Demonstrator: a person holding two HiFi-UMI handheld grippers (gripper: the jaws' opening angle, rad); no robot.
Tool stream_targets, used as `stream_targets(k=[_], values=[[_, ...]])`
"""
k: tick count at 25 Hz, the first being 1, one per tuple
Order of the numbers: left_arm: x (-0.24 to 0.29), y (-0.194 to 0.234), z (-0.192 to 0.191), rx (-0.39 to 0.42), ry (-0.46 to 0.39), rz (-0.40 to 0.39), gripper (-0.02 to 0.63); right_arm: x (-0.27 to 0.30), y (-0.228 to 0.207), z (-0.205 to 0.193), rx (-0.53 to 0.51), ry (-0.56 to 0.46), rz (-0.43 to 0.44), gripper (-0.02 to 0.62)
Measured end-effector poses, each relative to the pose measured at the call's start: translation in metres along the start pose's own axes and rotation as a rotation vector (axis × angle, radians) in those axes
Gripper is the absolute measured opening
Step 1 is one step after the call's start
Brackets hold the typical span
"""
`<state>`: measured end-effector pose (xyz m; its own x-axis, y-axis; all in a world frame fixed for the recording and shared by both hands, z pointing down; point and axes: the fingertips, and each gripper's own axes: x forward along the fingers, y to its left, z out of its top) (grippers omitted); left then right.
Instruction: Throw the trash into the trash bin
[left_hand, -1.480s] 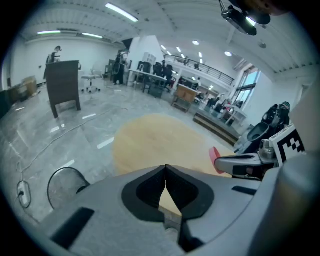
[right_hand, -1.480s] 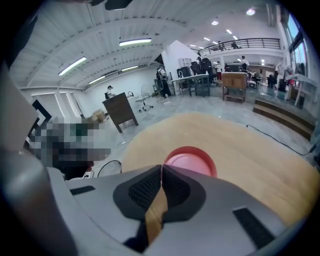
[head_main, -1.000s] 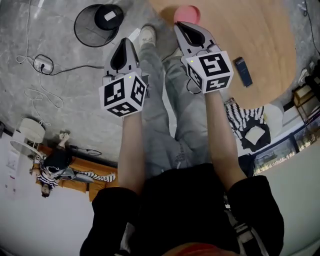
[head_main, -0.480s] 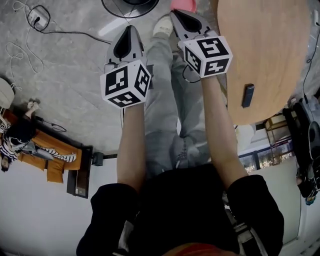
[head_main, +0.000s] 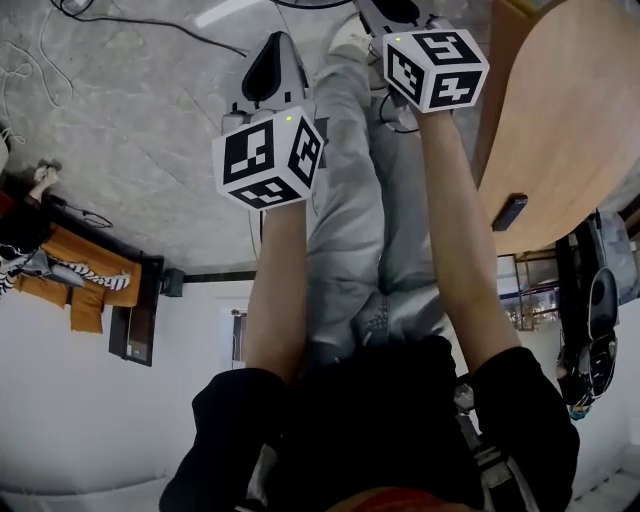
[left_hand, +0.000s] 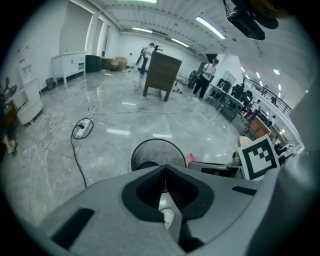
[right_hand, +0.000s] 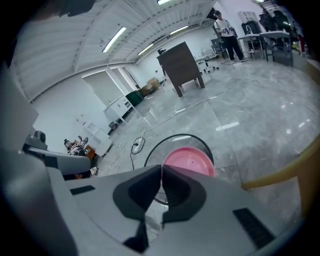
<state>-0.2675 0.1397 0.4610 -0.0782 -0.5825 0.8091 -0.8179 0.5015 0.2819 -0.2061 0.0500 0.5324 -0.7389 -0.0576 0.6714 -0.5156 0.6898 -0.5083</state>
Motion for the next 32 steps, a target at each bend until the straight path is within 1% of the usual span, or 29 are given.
stream_targets(k=[3,7,10,13,17,19,21,23,26,29,32], values=[[0.007,0.012,-0.01,-0.05,0.009,0.019,0.009,0.018,0.003,-0.008,0.01,0.016,0.021,0.014],[0.022,0.017,-0.014,-0.072,0.016,0.014,0.009,0.038,0.003,-0.011,-0.01,0.023,0.026,0.015],[0.025,0.018,-0.01,-0.061,0.014,0.011,0.009,0.039,0.004,-0.009,-0.01,0.016,0.013,0.017],[0.026,0.014,-0.005,-0.048,0.017,0.011,0.009,0.026,0.002,-0.008,0.005,0.01,0.01,0.017],[0.023,-0.003,0.006,-0.014,0.023,-0.009,0.009,-0.004,-0.007,-0.004,0.07,-0.019,0.004,0.021],[0.022,-0.015,0.012,0.014,0.024,-0.029,0.009,-0.02,-0.012,-0.002,0.112,-0.044,-0.009,0.02],[0.021,-0.03,0.02,0.059,0.027,-0.064,0.009,-0.04,-0.017,0.003,0.15,-0.088,-0.033,0.02],[0.019,-0.049,0.027,0.113,0.033,-0.104,0.009,-0.067,-0.021,0.008,0.194,-0.142,-0.053,0.019],[0.012,-0.076,0.037,0.173,0.04,-0.137,0.009,-0.112,-0.026,0.015,0.244,-0.211,-0.08,0.018],[0.006,-0.112,0.039,0.25,0.051,-0.186,0.009,-0.163,-0.035,0.015,0.277,-0.28,-0.127,0.017],[-0.002,-0.16,0.034,0.341,0.07,-0.261,0.009,-0.217,-0.043,0.012,0.314,-0.364,-0.188,0.015]])
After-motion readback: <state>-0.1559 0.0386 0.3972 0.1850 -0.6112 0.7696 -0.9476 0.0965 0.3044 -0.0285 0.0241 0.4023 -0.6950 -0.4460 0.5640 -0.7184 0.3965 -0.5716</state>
